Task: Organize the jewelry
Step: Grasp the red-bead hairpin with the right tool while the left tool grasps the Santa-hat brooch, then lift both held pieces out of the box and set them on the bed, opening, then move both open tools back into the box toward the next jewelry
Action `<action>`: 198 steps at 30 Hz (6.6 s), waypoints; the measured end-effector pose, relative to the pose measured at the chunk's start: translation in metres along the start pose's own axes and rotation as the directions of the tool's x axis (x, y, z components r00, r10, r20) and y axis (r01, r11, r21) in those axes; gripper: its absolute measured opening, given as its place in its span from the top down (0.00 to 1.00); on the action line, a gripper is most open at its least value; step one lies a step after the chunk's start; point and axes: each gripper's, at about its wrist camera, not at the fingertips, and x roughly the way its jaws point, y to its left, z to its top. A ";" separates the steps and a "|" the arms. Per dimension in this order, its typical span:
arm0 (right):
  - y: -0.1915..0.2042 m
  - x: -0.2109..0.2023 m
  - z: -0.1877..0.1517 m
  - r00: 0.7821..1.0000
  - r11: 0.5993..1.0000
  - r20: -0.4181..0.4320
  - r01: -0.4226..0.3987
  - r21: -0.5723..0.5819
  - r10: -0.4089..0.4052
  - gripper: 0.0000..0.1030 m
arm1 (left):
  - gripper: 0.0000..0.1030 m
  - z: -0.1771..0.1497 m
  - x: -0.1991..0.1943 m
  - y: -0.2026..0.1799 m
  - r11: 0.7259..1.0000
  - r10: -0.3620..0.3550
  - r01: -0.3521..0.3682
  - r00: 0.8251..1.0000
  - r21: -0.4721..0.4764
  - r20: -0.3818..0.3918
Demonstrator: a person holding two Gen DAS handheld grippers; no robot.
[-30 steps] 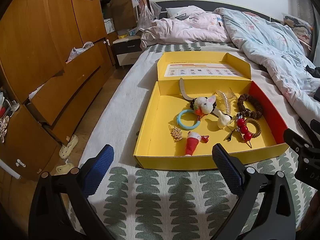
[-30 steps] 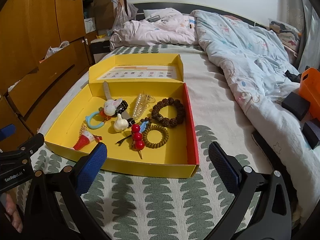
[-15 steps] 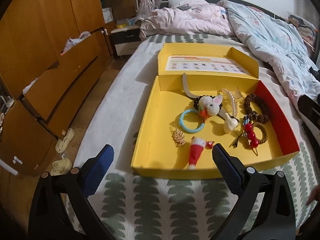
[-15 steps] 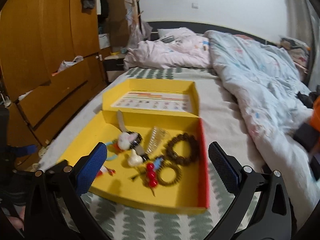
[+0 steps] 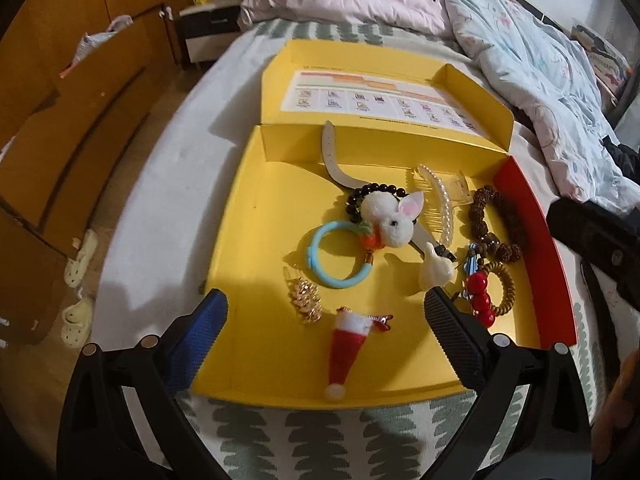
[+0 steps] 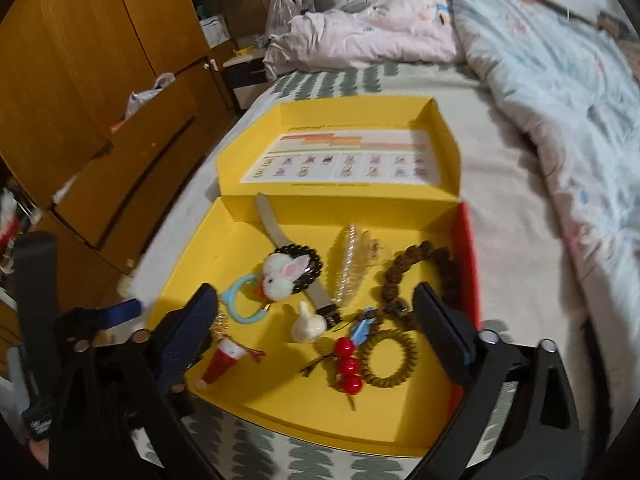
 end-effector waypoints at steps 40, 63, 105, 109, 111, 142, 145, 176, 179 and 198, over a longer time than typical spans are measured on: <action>-0.011 0.087 -0.058 0.945 0.995 -0.315 0.075 -0.070 -0.093 0.80 | 0.07 -0.026 0.043 0.003 0.987 -0.162 0.160 0.957 -0.031 -0.240; -0.014 0.092 -0.060 0.937 0.993 -0.333 0.089 -0.072 -0.109 0.80 | 0.70 -0.025 0.053 0.007 0.976 -0.217 0.208 0.933 -0.062 -0.287; -0.042 -0.056 -0.051 0.990 0.998 -0.139 0.028 0.054 -0.020 0.80 | 0.83 -0.040 -0.070 0.019 0.955 -0.295 0.293 0.955 -0.040 -0.033; -0.065 -0.077 -0.075 0.988 0.993 -0.142 0.070 0.096 -0.056 0.80 | 0.83 -0.062 -0.094 0.017 0.956 -0.295 0.294 0.956 -0.017 -0.015; -0.079 -0.083 -0.089 0.985 0.988 -0.154 0.093 0.122 -0.073 0.80 | 0.83 -0.072 -0.099 0.017 0.960 -0.278 0.278 0.960 -0.006 -0.014; -0.073 -0.016 -0.163 0.922 0.990 -0.375 0.129 0.064 -0.096 0.74 | 0.73 -0.124 -0.002 -0.004 0.977 -0.202 0.213 0.933 0.005 -0.296; -0.073 -0.018 -0.161 0.924 0.990 -0.370 0.130 0.062 -0.098 0.72 | 0.51 -0.123 -0.007 -0.004 0.978 -0.196 0.206 0.938 0.007 -0.284; -0.048 0.038 -0.066 0.968 0.995 -0.242 0.079 0.064 -0.061 0.39 | 0.39 -0.011 0.012 0.019 0.990 -0.136 0.131 0.982 -0.046 -0.132; -0.050 0.050 -0.064 0.963 0.994 -0.258 0.094 0.053 -0.078 0.39 | 0.39 -0.009 0.031 0.023 0.996 -0.082 0.078 0.982 -0.035 -0.172; -0.031 0.087 -0.060 0.914 0.964 -0.309 0.240 -0.115 -0.264 0.35 | 0.39 -0.007 0.067 0.019 1.000 0.001 0.006 0.970 0.025 -0.244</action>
